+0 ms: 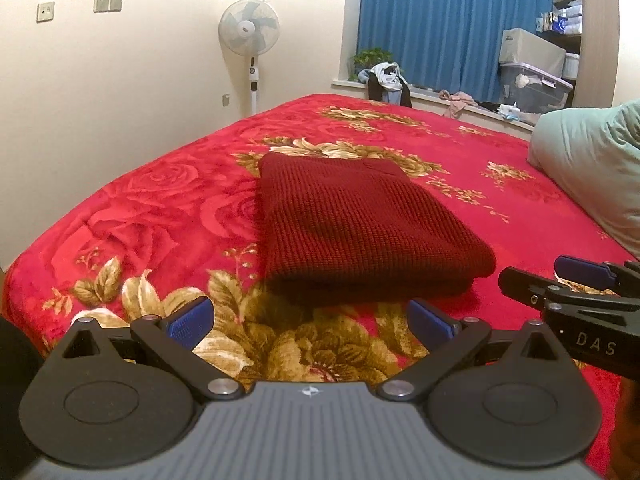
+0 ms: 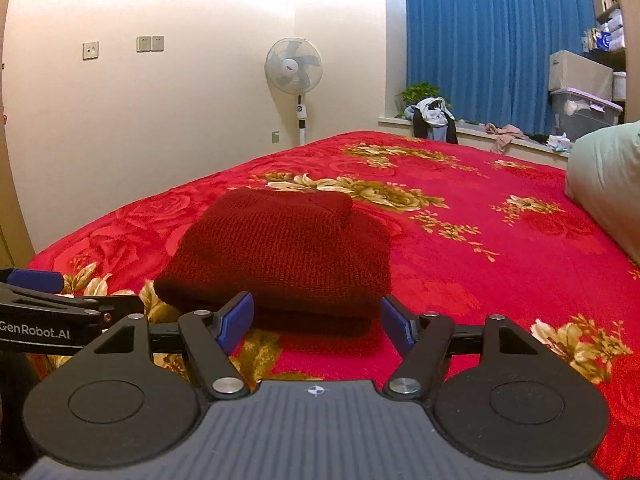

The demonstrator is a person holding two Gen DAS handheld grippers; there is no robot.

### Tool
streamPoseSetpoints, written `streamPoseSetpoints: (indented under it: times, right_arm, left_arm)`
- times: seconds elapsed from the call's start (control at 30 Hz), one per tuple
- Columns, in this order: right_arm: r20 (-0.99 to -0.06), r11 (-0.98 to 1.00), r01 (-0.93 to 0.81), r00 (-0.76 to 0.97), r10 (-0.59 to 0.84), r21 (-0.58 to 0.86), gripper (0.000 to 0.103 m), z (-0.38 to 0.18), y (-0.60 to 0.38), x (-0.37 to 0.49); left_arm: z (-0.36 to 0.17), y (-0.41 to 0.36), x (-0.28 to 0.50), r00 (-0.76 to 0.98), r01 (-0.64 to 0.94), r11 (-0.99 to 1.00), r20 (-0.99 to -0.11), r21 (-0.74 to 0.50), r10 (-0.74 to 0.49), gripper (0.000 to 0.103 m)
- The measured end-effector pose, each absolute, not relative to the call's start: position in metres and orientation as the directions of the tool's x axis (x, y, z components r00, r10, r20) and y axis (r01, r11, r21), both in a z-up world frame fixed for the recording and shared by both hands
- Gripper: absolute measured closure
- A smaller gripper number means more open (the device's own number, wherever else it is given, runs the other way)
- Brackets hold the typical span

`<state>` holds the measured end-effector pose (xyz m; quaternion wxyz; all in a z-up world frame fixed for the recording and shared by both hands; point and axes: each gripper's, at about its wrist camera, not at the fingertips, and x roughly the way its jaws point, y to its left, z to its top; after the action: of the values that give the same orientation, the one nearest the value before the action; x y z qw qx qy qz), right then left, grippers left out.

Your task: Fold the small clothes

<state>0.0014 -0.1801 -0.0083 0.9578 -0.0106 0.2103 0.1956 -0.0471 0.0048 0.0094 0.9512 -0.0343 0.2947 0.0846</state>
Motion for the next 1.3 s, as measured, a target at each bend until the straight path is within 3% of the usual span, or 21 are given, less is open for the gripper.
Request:
streamPoseSetpoints:
  times: [1.3]
  right_arm:
    - [-0.411, 0.911, -0.407, 0.822, 0.395, 0.062, 0.031, -0.0094, -0.174, -0.0003]
  left_arm:
    - [0.0058, 0.0053, -0.0438, 0.8, -0.188, 0.982, -0.58, 0.002, 0.154, 0.0]
